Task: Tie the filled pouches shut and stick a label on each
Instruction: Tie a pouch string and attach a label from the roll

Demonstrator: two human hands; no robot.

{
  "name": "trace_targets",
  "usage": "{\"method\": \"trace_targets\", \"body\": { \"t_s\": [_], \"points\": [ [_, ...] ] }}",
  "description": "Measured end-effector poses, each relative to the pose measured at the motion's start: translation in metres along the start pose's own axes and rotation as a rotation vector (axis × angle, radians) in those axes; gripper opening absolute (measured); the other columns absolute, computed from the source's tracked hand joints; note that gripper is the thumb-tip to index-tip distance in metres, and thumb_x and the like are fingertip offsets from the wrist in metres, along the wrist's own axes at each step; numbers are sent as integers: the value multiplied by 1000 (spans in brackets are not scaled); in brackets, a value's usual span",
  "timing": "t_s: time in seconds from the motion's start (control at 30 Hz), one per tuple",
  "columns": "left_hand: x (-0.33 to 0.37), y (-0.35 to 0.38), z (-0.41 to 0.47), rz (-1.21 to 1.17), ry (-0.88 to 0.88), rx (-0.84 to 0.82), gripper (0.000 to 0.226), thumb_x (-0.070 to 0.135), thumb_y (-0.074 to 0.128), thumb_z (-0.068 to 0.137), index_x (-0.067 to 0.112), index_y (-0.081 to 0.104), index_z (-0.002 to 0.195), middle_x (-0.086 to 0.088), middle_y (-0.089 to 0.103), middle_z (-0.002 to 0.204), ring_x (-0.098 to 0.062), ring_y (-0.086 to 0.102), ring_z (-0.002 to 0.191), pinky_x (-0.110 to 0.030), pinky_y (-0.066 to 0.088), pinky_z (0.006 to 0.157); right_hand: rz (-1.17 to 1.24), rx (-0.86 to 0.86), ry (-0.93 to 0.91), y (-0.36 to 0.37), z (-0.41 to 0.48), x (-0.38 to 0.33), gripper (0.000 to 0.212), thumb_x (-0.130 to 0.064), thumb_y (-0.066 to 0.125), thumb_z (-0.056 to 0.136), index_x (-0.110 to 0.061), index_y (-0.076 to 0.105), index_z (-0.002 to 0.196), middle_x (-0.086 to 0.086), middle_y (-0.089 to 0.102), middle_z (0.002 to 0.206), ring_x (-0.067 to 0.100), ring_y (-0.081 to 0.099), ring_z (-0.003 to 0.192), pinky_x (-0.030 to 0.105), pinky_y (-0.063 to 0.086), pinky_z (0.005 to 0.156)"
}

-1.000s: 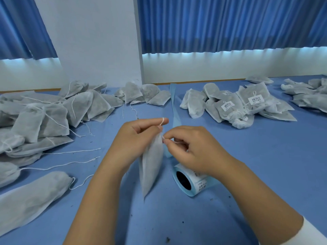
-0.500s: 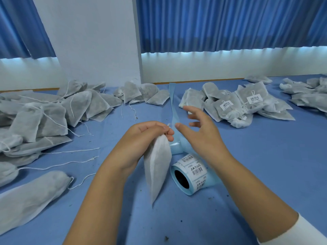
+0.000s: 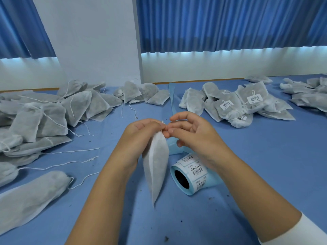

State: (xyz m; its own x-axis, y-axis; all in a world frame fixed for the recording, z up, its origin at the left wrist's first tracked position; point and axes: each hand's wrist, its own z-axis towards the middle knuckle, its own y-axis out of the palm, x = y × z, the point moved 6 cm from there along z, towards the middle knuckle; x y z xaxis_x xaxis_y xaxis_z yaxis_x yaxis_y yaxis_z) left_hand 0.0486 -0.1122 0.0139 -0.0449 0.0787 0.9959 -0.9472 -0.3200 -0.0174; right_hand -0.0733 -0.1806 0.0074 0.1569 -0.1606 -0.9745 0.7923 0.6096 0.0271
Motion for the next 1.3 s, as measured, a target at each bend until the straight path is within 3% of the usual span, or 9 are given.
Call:
{"method": "trace_targets", "body": {
  "t_s": [0.23,0.37,0.57,0.73,0.87,0.93,1.07,1.2,1.3],
  "points": [
    [-3,-1,0,44,-7,11,29,15,59,91,26,67,65,5,67,69,-4,54,58,-11,38,47,-87,-44,-7,0,-1,-3,20,-5,70,86,-15,59,100,-4,71,79,8,60,70,18,47,60],
    [-5,-3,3,102,-10,58,23,16,63,87,24,67,67,10,58,61,-3,45,50,-13,32,42,-79,-45,11,-2,0,-5,16,3,60,90,-12,57,93,0,61,79,8,59,72,19,51,65],
    [-11,-2,6,241,1,71,23,23,65,86,25,70,63,15,51,55,0,42,50,-8,32,43,196,-17,108,0,2,4,19,7,50,93,-11,55,90,-4,60,68,12,61,74,20,47,59],
    [-12,-3,8,243,15,79,21,23,65,85,24,69,64,15,52,55,0,44,50,-8,33,45,470,-27,146,1,2,4,27,16,49,87,-10,58,87,3,54,79,9,50,59,18,41,50],
    [-10,-1,8,257,41,83,22,21,66,85,24,70,63,17,53,54,2,44,49,-7,32,44,-21,52,58,-4,-1,0,25,8,60,84,-17,60,83,-5,61,79,8,51,61,21,44,62],
    [-10,-1,8,263,45,91,25,21,66,85,27,70,61,17,53,53,2,44,49,-7,32,44,-167,103,-2,-6,-2,-5,21,6,61,83,-15,61,83,1,65,85,11,52,64,21,44,64],
    [-11,-1,8,287,36,88,23,22,66,85,27,70,62,16,52,54,-1,41,50,-8,31,44,-217,88,-48,-4,-4,-9,17,6,62,84,-11,61,86,6,65,83,13,55,68,13,44,60],
    [-11,-3,8,262,30,82,20,25,66,83,25,70,64,14,51,55,0,41,50,-7,31,44,-184,38,9,-3,-3,-7,15,0,67,85,-13,60,84,-2,60,70,7,47,55,14,39,53],
    [-10,0,6,241,-4,43,16,41,70,71,26,70,64,8,49,60,-3,40,55,-13,31,47,-84,5,90,-2,-2,-3,19,3,61,87,-15,60,84,-7,58,64,8,46,56,16,38,51]
  ]
}}
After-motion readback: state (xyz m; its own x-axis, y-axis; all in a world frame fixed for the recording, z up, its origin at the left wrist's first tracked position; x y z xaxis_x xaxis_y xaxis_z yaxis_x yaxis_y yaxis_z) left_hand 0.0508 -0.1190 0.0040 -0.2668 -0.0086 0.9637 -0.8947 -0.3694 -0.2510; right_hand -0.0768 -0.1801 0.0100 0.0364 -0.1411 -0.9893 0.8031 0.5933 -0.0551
